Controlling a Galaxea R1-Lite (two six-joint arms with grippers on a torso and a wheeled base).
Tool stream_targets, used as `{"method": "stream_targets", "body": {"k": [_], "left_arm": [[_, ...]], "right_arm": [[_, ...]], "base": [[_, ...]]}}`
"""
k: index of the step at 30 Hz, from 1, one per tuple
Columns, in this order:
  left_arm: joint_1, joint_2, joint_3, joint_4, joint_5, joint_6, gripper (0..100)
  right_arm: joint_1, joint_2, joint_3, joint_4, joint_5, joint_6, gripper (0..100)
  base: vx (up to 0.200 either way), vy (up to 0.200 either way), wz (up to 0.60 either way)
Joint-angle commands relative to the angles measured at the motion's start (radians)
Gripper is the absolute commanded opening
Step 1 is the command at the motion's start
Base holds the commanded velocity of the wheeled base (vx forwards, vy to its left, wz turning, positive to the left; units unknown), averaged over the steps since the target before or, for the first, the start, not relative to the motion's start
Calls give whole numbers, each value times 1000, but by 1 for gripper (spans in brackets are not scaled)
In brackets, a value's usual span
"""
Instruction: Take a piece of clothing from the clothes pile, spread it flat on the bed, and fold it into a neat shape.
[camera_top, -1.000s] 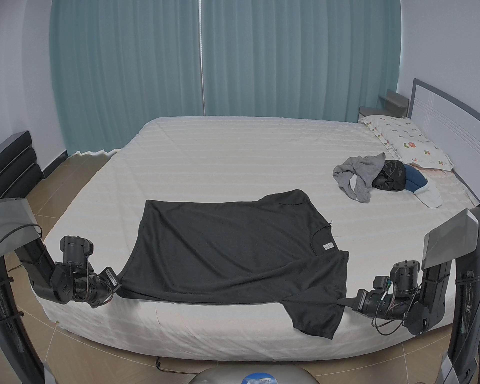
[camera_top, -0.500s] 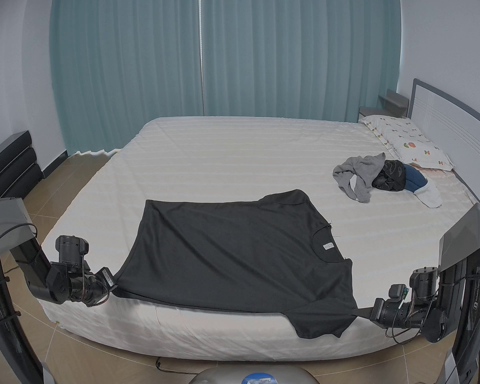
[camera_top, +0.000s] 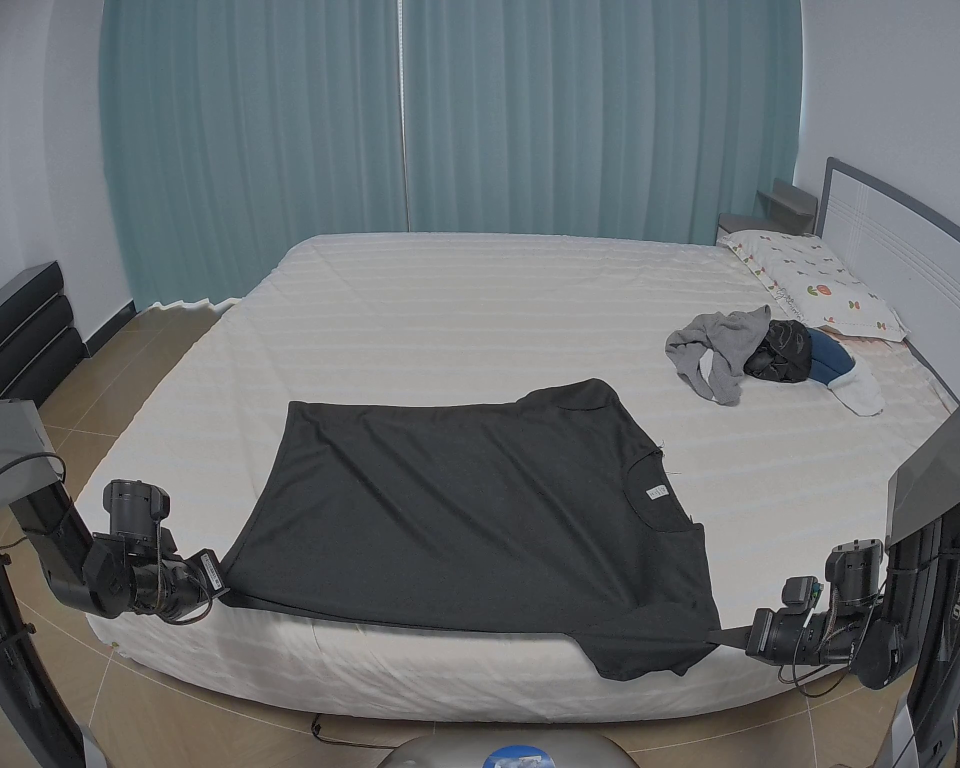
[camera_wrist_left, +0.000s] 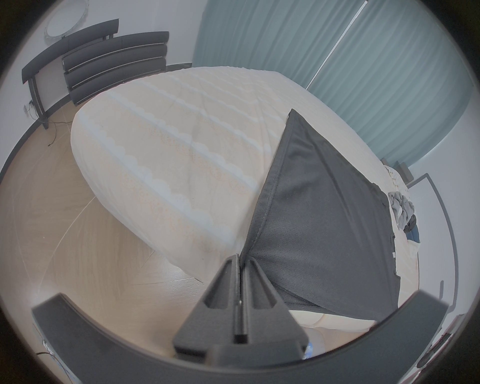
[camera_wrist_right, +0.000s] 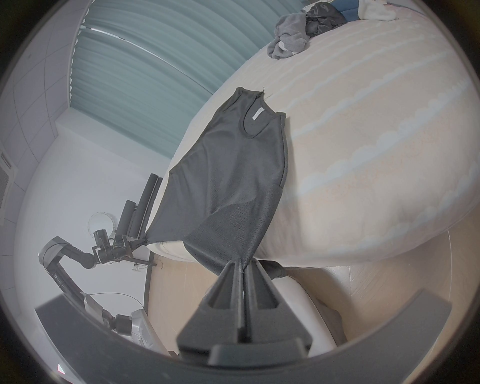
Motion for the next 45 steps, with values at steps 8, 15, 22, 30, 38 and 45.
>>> {"method": "stream_targets", "body": {"k": [8,15,22,30,38,45], "left_arm": [[15,-20,72,-1,29,133,0],[21,-64,131,-1,58,228,0],[21,-98,163,52,60,297,0],[23,-158,171,159,60,351,0],[24,-207,168,260,60,399,0],[24,-236,128,299,60,380,0]], "right_arm": [[2,-111,18,186,1,-99,0],[-3,-117,18,241,-10,-165,0],[-4,-203,18,349,-7,-203,0],[-4,-270,18,438,-10,-232,0],[-18,-349,18,547,-10,-284,0],[-18,-370,17,545,-10,-288,0]], "base": [[0,0,0],[0,0,0],[0,0,0],[0,0,0],[0,0,0],[0,0,0]]}}
